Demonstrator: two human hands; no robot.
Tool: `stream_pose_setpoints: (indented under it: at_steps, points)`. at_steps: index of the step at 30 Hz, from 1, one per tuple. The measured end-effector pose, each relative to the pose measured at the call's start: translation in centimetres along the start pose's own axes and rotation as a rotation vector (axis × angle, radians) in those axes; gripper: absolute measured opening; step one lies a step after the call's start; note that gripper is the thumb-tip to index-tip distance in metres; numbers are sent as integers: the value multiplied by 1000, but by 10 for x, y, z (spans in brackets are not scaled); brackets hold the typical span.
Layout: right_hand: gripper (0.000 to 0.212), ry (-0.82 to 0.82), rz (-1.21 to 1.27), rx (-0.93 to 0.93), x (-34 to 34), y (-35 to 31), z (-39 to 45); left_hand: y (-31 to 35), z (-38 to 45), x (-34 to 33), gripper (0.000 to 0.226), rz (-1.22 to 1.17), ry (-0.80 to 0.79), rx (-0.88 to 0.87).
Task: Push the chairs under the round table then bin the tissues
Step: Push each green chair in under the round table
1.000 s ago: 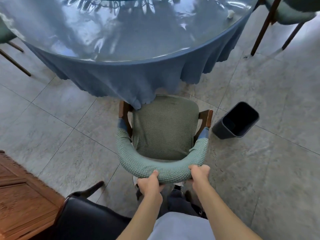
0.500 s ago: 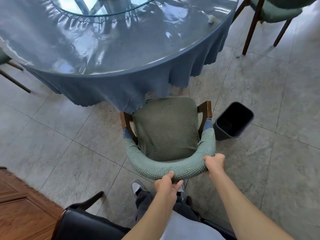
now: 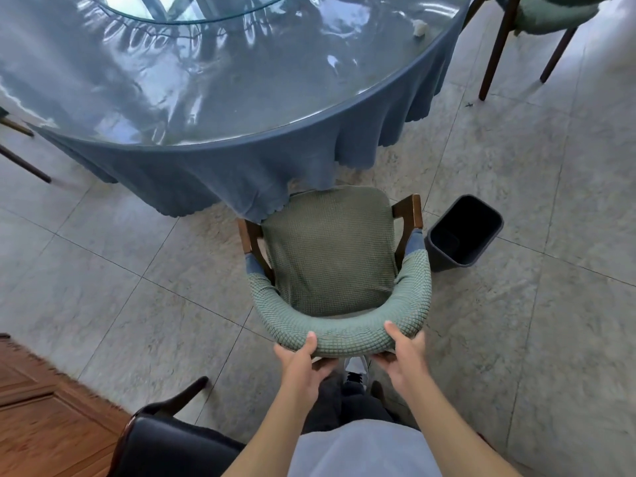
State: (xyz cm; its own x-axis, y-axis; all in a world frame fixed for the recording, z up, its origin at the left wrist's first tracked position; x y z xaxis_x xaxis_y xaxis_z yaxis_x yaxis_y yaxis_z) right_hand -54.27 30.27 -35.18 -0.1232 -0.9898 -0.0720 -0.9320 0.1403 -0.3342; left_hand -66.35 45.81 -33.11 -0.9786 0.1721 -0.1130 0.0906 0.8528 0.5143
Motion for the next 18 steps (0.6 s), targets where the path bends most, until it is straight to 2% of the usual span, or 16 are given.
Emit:
stream_pose_setpoints:
  at_steps: [5, 11, 18]
  points:
    - [58, 57, -6, 70, -1, 2, -2, 6, 5, 0, 83, -8, -50, 5]
    - [50, 29, 45, 58, -4, -4, -2, 5, 7, -2, 81, 19, -22, -49]
    - [42, -30, -7, 66, -25, -29, 7, 20, 18, -20, 83, -33, -4, -76]
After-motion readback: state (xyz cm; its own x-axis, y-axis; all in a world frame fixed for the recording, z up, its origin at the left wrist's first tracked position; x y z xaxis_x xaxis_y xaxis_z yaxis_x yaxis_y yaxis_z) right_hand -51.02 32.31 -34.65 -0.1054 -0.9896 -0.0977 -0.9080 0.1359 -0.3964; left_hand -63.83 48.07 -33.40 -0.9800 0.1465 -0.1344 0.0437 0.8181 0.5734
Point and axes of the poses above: each hand's wrist, its own z-axis towards the middle knuckle, its own x-axis out of the back of the hand, y = z × x, the point moved 4 cm from there along z, towards the middle knuckle, and after that the axes turned 9 degrees about -x, right-handed, at the moved point
